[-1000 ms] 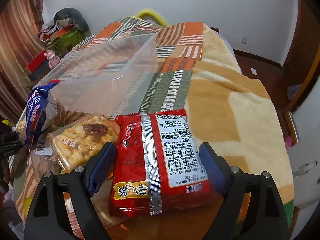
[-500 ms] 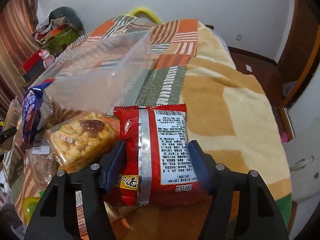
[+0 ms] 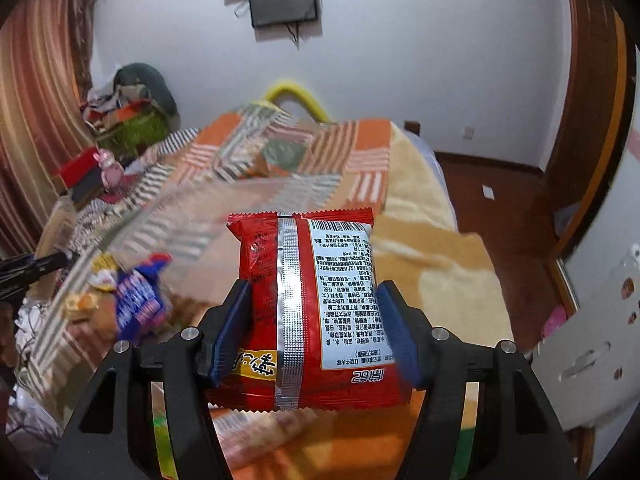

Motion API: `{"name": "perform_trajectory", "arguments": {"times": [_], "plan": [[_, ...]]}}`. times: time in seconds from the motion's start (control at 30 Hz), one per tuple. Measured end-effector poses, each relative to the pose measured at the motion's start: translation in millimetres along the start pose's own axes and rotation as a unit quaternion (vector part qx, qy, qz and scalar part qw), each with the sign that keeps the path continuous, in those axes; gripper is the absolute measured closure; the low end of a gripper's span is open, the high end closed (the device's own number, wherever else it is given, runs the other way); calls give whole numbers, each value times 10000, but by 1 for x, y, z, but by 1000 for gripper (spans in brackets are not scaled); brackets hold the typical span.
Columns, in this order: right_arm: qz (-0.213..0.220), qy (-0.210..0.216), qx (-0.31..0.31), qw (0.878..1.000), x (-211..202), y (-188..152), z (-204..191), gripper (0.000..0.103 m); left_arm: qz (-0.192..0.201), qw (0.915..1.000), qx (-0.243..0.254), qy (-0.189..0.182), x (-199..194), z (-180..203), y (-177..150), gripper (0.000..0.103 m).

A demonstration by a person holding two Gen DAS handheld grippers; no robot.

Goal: Organize snacks
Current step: 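Drop the biscuit tube into the box with left tool while right drops red bag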

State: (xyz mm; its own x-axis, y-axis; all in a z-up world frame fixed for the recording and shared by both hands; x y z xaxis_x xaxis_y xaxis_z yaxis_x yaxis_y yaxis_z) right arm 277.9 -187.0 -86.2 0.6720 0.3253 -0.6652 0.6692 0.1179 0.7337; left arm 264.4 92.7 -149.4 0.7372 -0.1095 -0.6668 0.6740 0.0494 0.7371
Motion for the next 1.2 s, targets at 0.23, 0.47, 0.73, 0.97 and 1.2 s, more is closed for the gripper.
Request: {"name": "perform_trajectory", "arguments": {"times": [0.23,0.47,0.73,0.97,1.2], "plan": [[223,117,-27,9997,21,25,-25,42,133,9998,62,-97,21,11,39,67],[218,149,-87,9996,47,34,-45,42,30,9998,116,-151,54,19,54,67],[-30,54,-141,9999,83,33,-49,42,-322,9992,190,-139,104,20,53,67],[-393,-106,-255,9988,114,26,-50,42,-603,9978,215,-181,134,20,48,67],[-603,-35,-450,9972,119,22,-55,42,-624,9971,357,-262,143,27,51,81]]}}
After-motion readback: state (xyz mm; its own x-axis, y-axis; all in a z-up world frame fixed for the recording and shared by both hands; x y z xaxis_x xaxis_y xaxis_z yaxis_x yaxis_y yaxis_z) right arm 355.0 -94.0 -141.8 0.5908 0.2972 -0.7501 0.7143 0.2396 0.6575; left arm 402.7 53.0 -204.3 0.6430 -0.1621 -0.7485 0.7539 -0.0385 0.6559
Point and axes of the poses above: each gripper's, at about its wrist camera, not at the fingertips, and x roughly the way its jaws point, z to its right, y to its top, the point moved 6 cm from there along x, roughly the way its jaws point, and after that the axes turned 4 degrees about x, right-handed, at the moved point
